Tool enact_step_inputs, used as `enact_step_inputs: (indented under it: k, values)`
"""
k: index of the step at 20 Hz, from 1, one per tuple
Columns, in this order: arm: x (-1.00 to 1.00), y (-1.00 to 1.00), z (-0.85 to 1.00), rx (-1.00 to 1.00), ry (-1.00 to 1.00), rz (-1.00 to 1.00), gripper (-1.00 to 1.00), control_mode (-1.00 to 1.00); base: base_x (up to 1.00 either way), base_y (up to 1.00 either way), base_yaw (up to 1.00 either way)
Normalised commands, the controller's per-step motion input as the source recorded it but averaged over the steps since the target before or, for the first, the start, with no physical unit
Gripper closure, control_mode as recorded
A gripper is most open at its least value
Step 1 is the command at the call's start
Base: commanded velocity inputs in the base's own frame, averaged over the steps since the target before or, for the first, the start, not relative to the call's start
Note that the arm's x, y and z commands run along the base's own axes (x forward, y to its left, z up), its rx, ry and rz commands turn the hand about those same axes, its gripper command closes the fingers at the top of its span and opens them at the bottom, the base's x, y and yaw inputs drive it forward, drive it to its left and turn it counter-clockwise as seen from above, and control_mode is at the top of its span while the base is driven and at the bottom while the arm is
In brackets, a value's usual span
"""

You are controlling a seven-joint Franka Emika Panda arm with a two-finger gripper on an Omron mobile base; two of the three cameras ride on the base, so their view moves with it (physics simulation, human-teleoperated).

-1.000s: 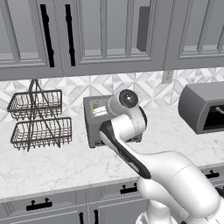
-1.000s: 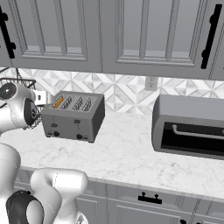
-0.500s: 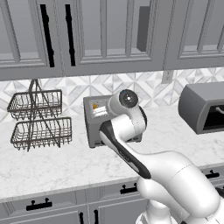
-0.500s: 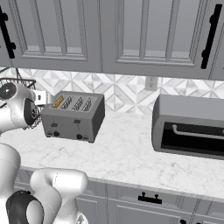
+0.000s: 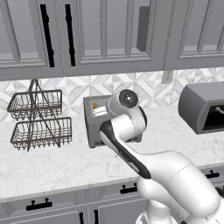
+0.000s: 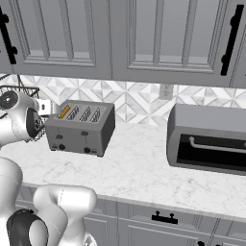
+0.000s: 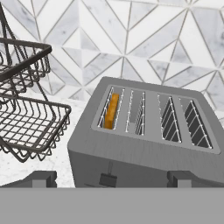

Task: Start the toaster. Once the lever pops up, take the bread to the plate on the dining counter.

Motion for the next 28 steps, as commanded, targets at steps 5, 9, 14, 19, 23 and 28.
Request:
enact_step_inputs:
  k: [5, 9, 14, 19, 23, 28]
  values:
    - [0.0, 0.0, 0.0, 0.0, 0.0, 0.0, -1.0, -1.0, 0.0, 0.0, 0.0]
    - [0.0, 0.0, 0.0, 0.0, 0.0, 0.0, -1.0, -1.0, 0.0, 0.0, 0.0]
    - [0.0, 0.0, 0.0, 0.0, 0.0, 0.0, -1.0, -1.0, 0.0, 0.0, 0.0]
    - [0.0, 0.0, 0.0, 0.0, 0.0, 0.0, -1.0, -1.0, 0.0, 0.0, 0.0]
    - [0.0, 0.0, 0.0, 0.0, 0.0, 0.0, -1.0, -1.0, 0.0, 0.0, 0.0]
    - [0.0, 0.0, 0.0, 0.0, 0.0, 0.0, -1.0, -1.0, 0.0, 0.0, 0.0]
